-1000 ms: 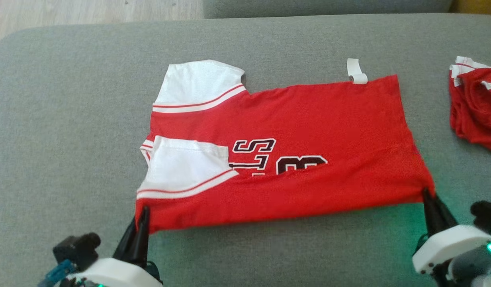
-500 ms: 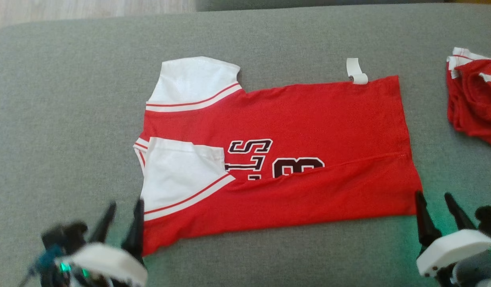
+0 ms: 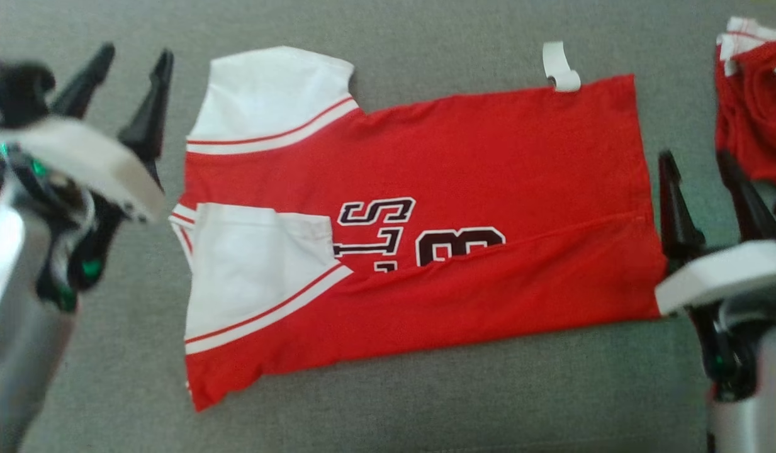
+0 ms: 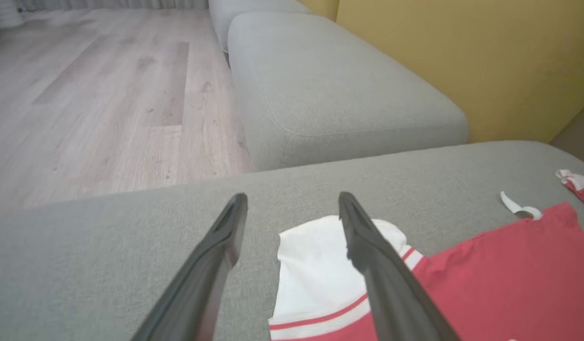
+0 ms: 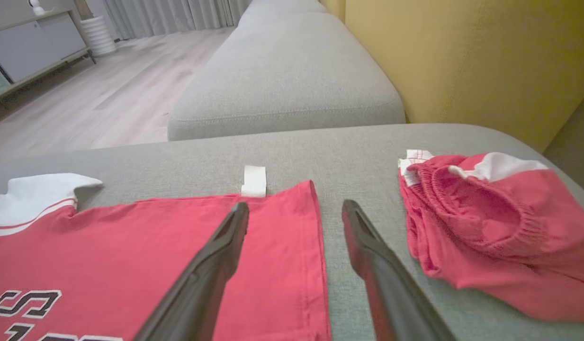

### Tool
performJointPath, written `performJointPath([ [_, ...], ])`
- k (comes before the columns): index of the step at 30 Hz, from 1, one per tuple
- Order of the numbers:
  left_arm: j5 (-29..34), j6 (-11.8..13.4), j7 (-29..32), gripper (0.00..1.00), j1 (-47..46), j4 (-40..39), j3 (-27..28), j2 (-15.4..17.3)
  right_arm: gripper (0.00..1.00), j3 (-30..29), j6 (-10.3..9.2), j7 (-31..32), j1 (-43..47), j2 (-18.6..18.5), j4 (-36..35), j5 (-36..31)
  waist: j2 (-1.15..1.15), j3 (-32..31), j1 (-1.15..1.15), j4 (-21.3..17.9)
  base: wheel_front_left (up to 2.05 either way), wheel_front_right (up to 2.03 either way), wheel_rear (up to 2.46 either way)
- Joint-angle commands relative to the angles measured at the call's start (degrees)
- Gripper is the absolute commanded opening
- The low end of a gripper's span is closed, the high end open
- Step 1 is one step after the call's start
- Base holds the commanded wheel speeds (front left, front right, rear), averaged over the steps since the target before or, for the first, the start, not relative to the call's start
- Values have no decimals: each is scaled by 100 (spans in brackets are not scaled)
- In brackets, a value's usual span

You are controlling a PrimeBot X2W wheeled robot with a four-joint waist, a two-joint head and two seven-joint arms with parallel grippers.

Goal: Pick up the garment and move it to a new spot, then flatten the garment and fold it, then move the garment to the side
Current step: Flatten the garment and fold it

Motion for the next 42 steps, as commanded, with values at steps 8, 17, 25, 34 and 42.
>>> performJointPath([
  [8,67,-312,688,100,-1194,794,-73,201,100,636,-4,61,-953,-113,153,-86,0,703,-1,-423,0,0,0],
  [17,10,-453,779,100,-1469,1523,-185,74,100,855,-4,29,-1558,-288,581,-22,0,999,-1,-604,0,0,0],
  [25,3,-493,732,52,-1622,1780,-242,-37,100,1041,-4,268,-2222,-541,1123,17,0,1132,-1,-600,0,0,0],
  [34,-60,-588,507,0,-1827,1700,-259,-274,100,1213,-4,714,-3145,-817,2148,-62,0,1203,-1,-400,0,0,0],
  [42,-77,-664,237,0,-1790,1396,-270,-372,24,1351,-4,1074,-3415,-1006,2802,66,0,1140,-1,-167,0,0,0],
])
